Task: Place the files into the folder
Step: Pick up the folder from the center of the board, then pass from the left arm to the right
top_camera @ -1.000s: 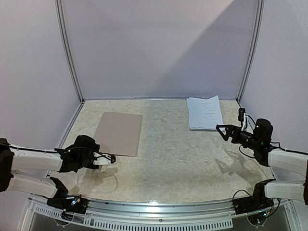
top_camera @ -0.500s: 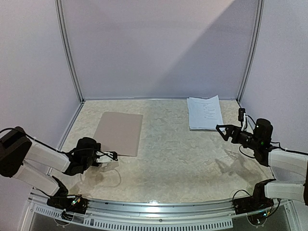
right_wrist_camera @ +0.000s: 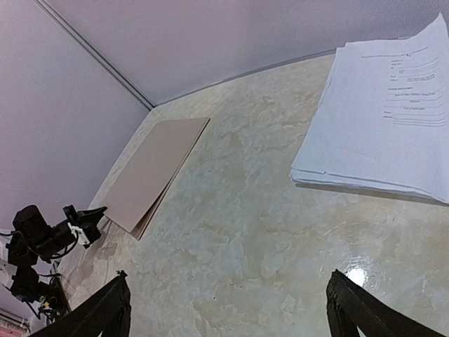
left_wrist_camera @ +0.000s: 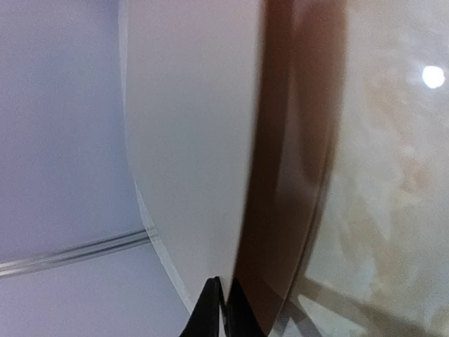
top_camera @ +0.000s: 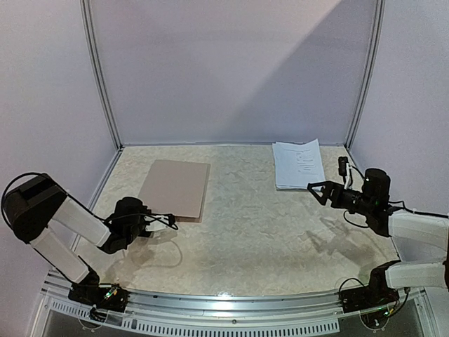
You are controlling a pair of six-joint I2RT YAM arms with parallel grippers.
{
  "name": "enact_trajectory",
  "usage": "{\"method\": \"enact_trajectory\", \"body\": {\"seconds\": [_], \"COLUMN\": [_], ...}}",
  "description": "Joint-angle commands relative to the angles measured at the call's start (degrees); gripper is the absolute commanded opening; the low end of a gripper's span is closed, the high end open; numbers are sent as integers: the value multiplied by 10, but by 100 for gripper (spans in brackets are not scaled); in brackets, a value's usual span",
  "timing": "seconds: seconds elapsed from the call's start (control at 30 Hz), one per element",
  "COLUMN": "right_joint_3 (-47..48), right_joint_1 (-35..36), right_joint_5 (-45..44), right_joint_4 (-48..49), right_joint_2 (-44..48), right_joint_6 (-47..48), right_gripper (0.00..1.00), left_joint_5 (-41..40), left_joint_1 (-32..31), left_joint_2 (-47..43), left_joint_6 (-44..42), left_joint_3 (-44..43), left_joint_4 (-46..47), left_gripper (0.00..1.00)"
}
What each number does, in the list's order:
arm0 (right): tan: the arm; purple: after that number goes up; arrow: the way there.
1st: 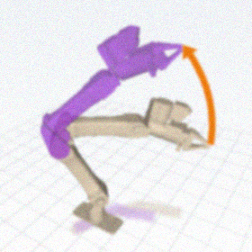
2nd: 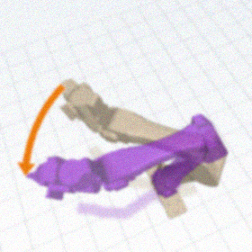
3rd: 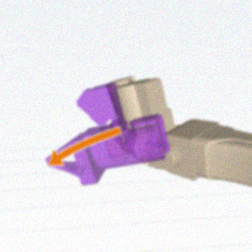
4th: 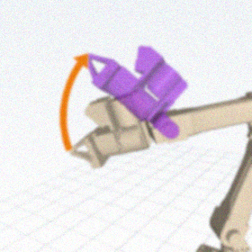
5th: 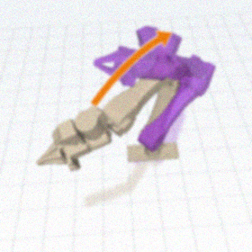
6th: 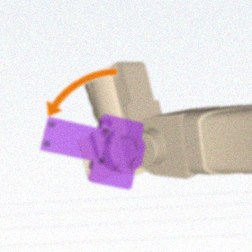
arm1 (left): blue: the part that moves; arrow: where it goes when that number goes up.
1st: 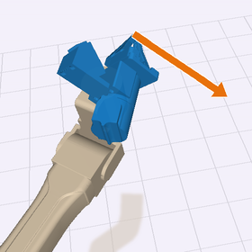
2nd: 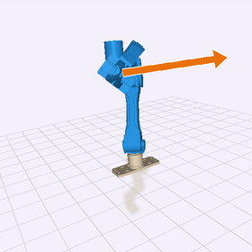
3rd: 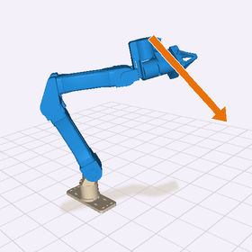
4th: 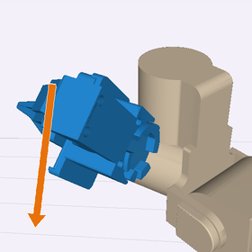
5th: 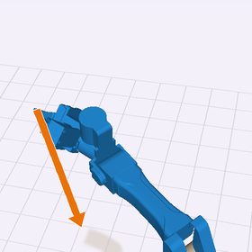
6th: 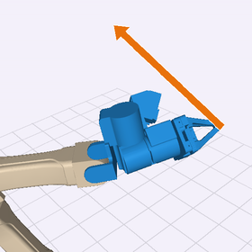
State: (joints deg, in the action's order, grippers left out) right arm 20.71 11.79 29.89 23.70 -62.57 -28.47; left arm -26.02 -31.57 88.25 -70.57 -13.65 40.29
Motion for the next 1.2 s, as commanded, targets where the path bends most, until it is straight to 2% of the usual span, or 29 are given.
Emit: {"method": "enact_trajectory", "body": {"seconds": [0.0,0.13,0.3,0.43,0.53,0.73,0.9,0.93,1.0,1.1,1.17], "right_joint_3": [48,127,231,287,323,403,421,433,458,480,499], "right_joint_1": [49,117,193,230,252,287,297,298,301,303,302], "right_joint_5": [-55,-84,-93,-30,14,54,62,62,71,80,89], "right_joint_4": [-66,-118,-126,-52,18,76,180,197,225,302,320], "right_joint_2": [-38,-104,-208,-316,-403,-545,-612,-630,-657,-695,-715], "right_joint_6": [-12,-47,-146,-256,-321,-411,-494,-503,-524,-572,-595], "right_gripper": [96,93,91,92,99,99,97,95,85,55,36], "left_joint_5": [3,35,96,142,161,178,193,198,201,222,252], "left_joint_1": [7,8,8,8,8,9,10,10,11,17,28], "left_joint_2": [23,-26,-107,-152,-172,-184,-187,-186,-185,-185,-191], "left_joint_6": [21,108,214,260,283,308,318,321,326,332,341], "left_joint_3": [-35,-102,-187,-222,-226,-213,-215,-218,-222,-228,-228], "left_joint_4": [52,-82,-263,-352,-379,-385,-386,-388,-391,-401,-401], "left_gripper": [0,0,0,0,0,0,0,0,0,0,0]}}
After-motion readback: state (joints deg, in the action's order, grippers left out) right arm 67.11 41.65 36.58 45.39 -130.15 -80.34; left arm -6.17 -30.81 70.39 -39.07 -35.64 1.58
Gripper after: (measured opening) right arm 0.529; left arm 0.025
